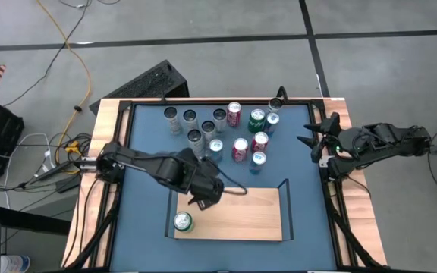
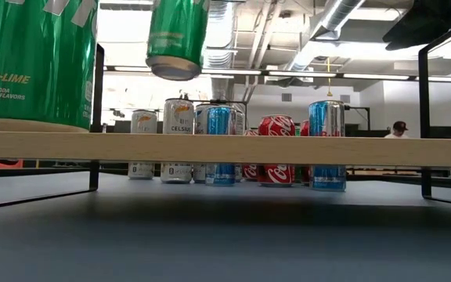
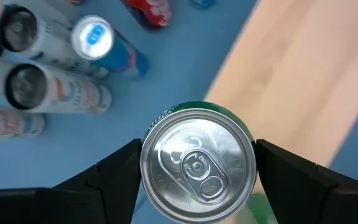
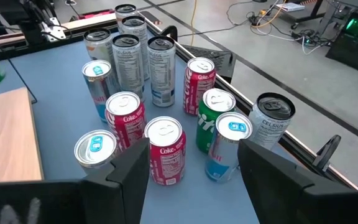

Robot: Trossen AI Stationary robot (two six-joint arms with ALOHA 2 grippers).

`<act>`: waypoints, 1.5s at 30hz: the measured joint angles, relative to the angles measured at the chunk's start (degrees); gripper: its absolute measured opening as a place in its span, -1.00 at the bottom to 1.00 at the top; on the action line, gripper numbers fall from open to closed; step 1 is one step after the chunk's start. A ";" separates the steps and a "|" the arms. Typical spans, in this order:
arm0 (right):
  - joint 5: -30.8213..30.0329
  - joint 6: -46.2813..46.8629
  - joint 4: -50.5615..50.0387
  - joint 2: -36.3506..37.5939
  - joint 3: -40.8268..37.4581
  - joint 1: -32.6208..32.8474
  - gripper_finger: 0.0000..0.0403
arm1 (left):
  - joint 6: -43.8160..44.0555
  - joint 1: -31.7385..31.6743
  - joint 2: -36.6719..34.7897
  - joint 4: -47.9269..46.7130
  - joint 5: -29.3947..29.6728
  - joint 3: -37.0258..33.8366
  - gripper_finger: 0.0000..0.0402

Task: Place canned beverage on shelf
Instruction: Put the bottom green soda can on the shelf aligned with the other green soda can

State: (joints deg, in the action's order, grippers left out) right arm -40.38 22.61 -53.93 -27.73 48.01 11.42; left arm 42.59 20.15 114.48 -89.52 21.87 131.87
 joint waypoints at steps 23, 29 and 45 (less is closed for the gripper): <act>-0.07 -0.15 -0.04 -0.02 0.00 0.00 0.22 | 0.18 1.59 -1.96 5.12 -2.02 -11.84 0.32; -0.09 -0.15 -0.09 0.00 0.00 0.00 0.22 | 1.83 1.66 -6.85 8.43 0.09 -18.27 0.32; -0.13 -0.09 -0.07 0.00 0.00 0.00 0.22 | 8.98 2.42 -18.35 24.58 -0.29 -39.32 0.32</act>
State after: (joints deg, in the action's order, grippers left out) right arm -40.51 22.52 -54.00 -27.73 48.01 11.42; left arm 51.57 22.57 96.13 -64.94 21.59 92.55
